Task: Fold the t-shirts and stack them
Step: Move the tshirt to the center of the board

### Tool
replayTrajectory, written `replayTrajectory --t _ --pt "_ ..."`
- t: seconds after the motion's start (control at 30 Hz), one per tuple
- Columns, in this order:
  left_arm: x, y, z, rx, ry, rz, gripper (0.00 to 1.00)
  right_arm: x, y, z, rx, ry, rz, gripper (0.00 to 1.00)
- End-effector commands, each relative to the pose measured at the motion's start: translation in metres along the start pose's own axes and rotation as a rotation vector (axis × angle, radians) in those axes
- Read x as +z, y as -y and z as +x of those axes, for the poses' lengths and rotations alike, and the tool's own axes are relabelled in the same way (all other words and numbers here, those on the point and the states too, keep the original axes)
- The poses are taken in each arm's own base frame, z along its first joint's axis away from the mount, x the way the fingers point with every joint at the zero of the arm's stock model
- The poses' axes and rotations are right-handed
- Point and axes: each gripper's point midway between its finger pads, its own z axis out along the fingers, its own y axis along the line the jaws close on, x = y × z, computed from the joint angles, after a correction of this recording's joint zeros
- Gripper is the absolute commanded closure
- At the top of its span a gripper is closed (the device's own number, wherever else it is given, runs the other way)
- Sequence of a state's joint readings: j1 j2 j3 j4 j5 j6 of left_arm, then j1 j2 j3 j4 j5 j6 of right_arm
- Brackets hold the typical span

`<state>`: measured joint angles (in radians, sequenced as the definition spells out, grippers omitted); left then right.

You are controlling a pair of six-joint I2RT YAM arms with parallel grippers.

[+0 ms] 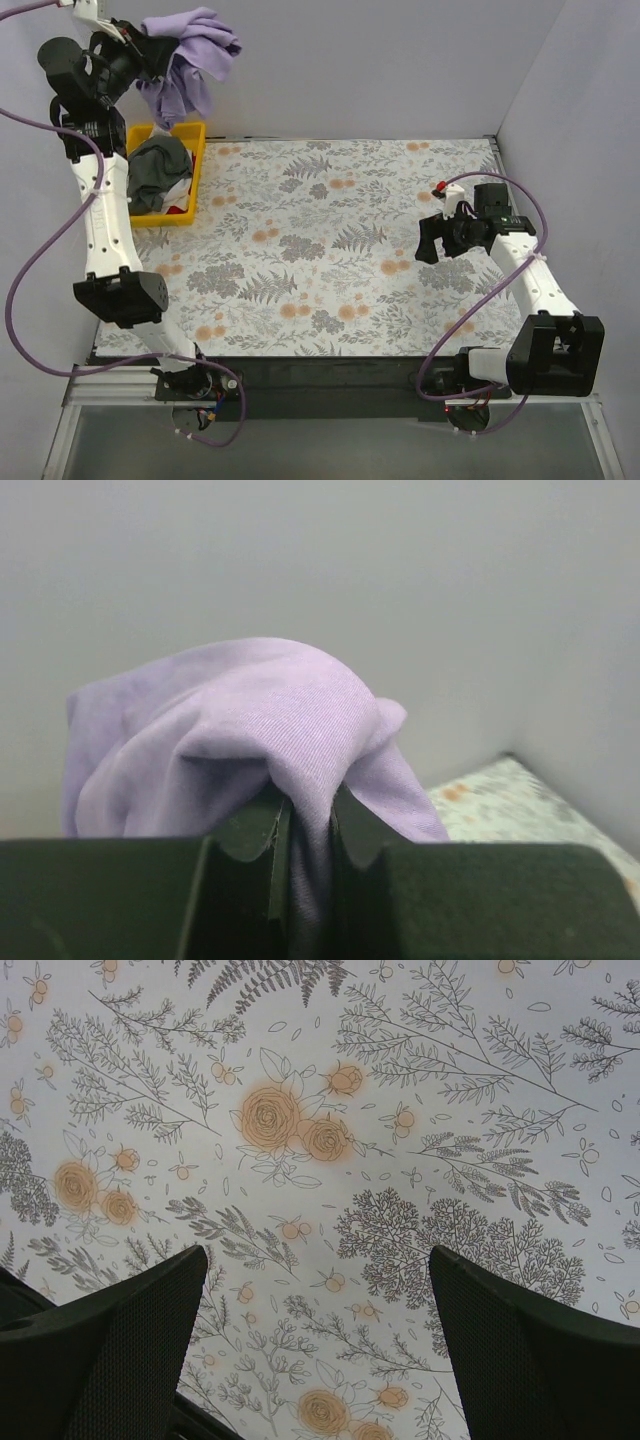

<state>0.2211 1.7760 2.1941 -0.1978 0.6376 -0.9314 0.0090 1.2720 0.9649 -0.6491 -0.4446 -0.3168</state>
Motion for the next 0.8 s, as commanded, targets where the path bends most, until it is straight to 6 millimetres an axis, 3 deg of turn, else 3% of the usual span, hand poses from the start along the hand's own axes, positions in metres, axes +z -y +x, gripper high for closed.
replayTrajectory --t 0.0,0.07,0.1,0.17,0.2,0.23,0.27,0.37,0.43,0.57,0.63,0.7,0.77 --pt "-0.017 0.069 0.024 -0.148 -0.121 0.268 1.0 -0.01 -0.001 -0.012 -0.019 0.047 0.021 0.02" --pt "-0.027 0.094 0.04 -0.234 -0.18 0.335 1.0 -0.012 0.0 -0.013 -0.021 0.052 0.032 0.02" --pt "-0.041 0.119 0.057 -0.269 -0.234 0.419 1.0 -0.013 0.0 -0.014 -0.023 0.055 0.037 0.02" --pt "-0.06 0.146 0.08 -0.288 -0.301 0.532 1.0 -0.015 0.0 -0.017 -0.026 0.062 0.037 0.02" --pt "-0.078 0.158 0.106 -0.333 -0.363 0.582 0.92 -0.015 -0.001 -0.018 -0.027 0.061 0.034 0.01" --pt "-0.103 0.176 0.112 -0.319 -0.391 0.676 0.38 -0.016 -0.001 -0.02 -0.033 0.066 0.034 0.02" --pt "-0.114 0.178 0.13 -0.341 -0.432 0.685 0.07 -0.016 -0.001 -0.021 -0.039 0.064 0.034 0.02" --pt "-0.13 0.146 0.198 -0.319 -0.574 0.483 0.06 -0.02 -0.001 -0.025 -0.076 0.055 0.027 0.01" --pt "-0.161 0.133 0.251 -0.27 -0.721 0.439 0.05 -0.022 -0.002 -0.024 -0.096 0.034 0.01 0.02" --pt "-0.21 0.124 0.308 -0.267 -0.896 0.425 0.05 -0.014 -0.009 -0.023 -0.17 -0.037 -0.013 0.02" --pt "-0.231 0.127 0.333 -0.284 -0.961 0.432 0.05 -0.002 -0.016 -0.018 -0.208 -0.085 -0.034 0.03" --pt "-0.24 0.124 0.348 -0.279 -0.992 0.399 0.06 0.016 -0.032 -0.012 -0.266 -0.144 -0.069 0.06" --pt "-0.253 0.121 0.37 -0.276 -1.058 0.373 0.12 0.038 -0.049 -0.005 -0.322 -0.216 -0.105 0.11"
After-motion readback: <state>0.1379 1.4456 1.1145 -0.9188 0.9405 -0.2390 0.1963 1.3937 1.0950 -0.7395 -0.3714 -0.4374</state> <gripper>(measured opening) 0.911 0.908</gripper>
